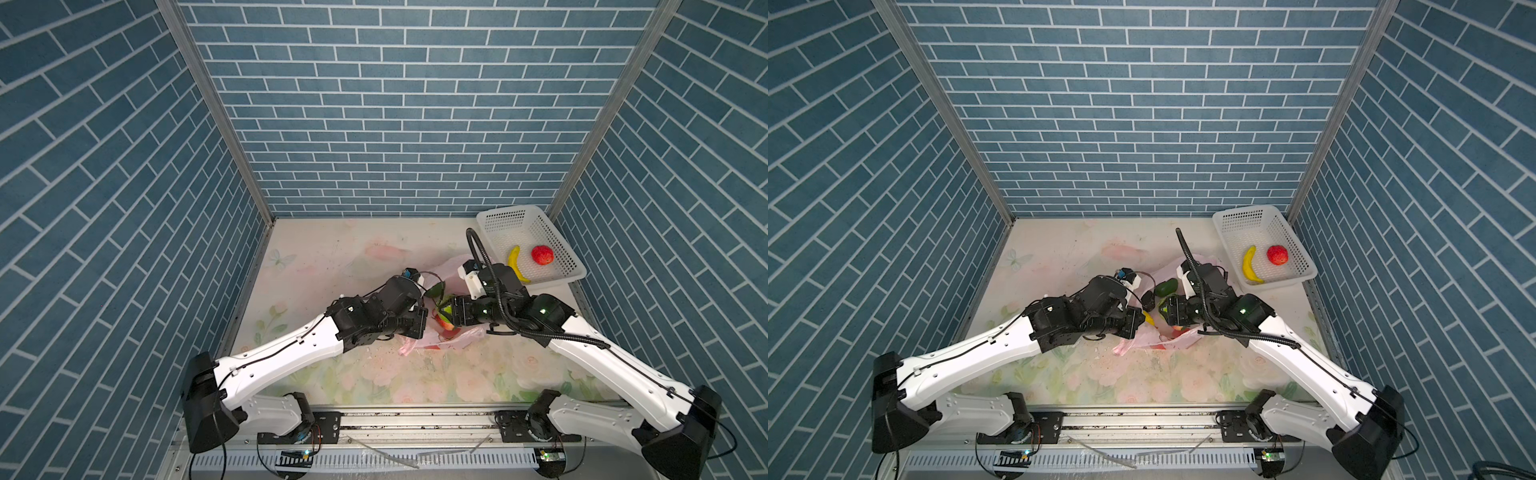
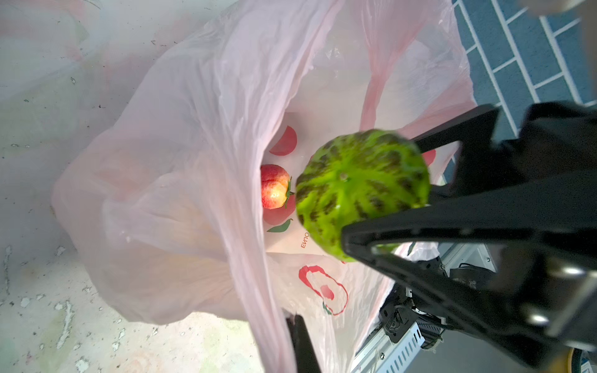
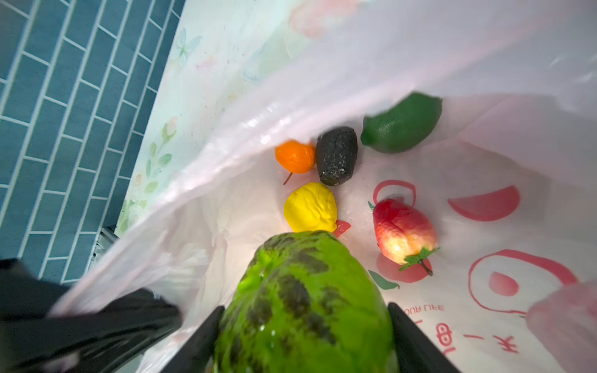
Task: Untie the knot of the plastic bag and take out the fruit
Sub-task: Pick up the fruit from the plastic bag, then place the fruit in the basket.
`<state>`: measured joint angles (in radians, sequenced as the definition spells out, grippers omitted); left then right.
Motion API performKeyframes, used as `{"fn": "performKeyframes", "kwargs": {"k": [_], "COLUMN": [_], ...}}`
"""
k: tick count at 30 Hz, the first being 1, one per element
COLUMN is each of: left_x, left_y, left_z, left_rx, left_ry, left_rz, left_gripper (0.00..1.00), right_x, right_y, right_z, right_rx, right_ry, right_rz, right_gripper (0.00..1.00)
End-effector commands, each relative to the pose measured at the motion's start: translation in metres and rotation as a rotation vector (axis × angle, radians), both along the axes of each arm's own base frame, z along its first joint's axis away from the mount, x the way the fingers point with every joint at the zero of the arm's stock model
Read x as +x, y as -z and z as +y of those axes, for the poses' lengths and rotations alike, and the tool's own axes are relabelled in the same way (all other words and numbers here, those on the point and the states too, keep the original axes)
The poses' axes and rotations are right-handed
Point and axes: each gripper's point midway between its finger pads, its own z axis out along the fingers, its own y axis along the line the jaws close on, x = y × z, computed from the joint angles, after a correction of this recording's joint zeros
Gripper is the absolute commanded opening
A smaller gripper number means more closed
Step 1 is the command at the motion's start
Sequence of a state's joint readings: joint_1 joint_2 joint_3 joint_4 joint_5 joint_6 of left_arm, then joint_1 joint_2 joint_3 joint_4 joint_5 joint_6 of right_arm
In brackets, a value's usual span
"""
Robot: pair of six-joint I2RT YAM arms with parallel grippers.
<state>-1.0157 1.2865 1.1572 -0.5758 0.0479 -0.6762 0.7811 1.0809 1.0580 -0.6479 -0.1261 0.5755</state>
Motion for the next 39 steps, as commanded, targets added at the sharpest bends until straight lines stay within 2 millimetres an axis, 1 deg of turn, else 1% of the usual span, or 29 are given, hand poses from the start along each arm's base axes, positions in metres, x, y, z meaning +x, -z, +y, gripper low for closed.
{"fn": "performKeyframes", "kwargs": {"k": [1, 4, 6, 8, 10, 13, 15, 18, 19, 21, 24, 27, 30, 33, 37, 38, 39], "left_x": [-0.004, -0.007, -0.008, -0.010, -0.013, -0.015, -0.018, -0.021, -0.022, -0.024, -0.026, -0.027, -0.029, -0.029, -0.030, -0.030, -0.031], "left_y": [0.001, 0.004, 0.006, 0.008, 0.009, 0.010, 0.011, 0.013, 0.013, 0.014, 0.014, 0.014, 0.014, 0.014, 0.015, 0.016, 0.016], "left_z": [0.006, 0.009, 0.011, 0.014, 0.017, 0.022, 0.024, 0.027, 0.028, 0.031, 0.036, 0.037, 0.038, 0.037, 0.034, 0.034, 0.033], "left_rx": [0.039, 0.056, 0.072, 0.085, 0.094, 0.105, 0.111, 0.119, 0.120, 0.126, 0.131, 0.133, 0.128, 0.121, 0.104, 0.103, 0.102], "left_ry": [0.013, 0.017, 0.017, 0.019, 0.020, 0.022, 0.025, 0.028, 0.032, 0.033, 0.033, 0.036, 0.039, 0.040, 0.048, 0.047, 0.051], "left_rz": [0.025, 0.040, 0.051, 0.060, 0.068, 0.076, 0.083, 0.093, 0.094, 0.098, 0.099, 0.103, 0.105, 0.106, 0.109, 0.111, 0.112], "left_gripper": [0.00, 0.00, 0.00, 0.00, 0.00, 0.00, 0.00, 0.00, 0.00, 0.00, 0.00, 0.00, 0.00, 0.00, 0.00, 0.00, 0.00], "right_x": [0.001, 0.009, 0.017, 0.030, 0.046, 0.075, 0.097, 0.131, 0.144, 0.165, 0.200, 0.226, 0.244, 0.254, 0.259, 0.259, 0.258], "right_y": [-0.041, -0.066, -0.079, -0.093, -0.103, -0.106, -0.101, -0.085, -0.077, -0.062, -0.032, -0.001, 0.024, 0.043, 0.062, 0.067, 0.072], "right_z": [-0.016, -0.021, -0.026, -0.036, -0.050, -0.078, -0.095, -0.116, -0.127, -0.139, -0.169, -0.198, -0.221, -0.240, -0.253, -0.260, -0.263], "right_rx": [-0.028, -0.034, -0.045, -0.041, -0.031, -0.069, -0.100, -0.101, -0.108, -0.084, -0.066, -0.061, -0.089, -0.125, -0.161, -0.188, -0.199], "right_ry": [0.017, 0.031, 0.048, 0.083, 0.137, 0.230, 0.286, 0.359, 0.395, 0.431, 0.527, 0.613, 0.675, 0.718, 0.736, 0.758, 0.765], "right_rz": [-0.097, -0.138, -0.156, -0.178, -0.194, -0.227, -0.233, -0.220, -0.214, -0.189, -0.147, -0.105, -0.079, -0.054, -0.002, 0.010, 0.026], "right_gripper": [0.52, 0.52, 0.52, 0.52, 0.52, 0.53, 0.54, 0.54, 0.54, 0.54, 0.53, 0.53, 0.52, 0.52, 0.55, 0.57, 0.60]}}
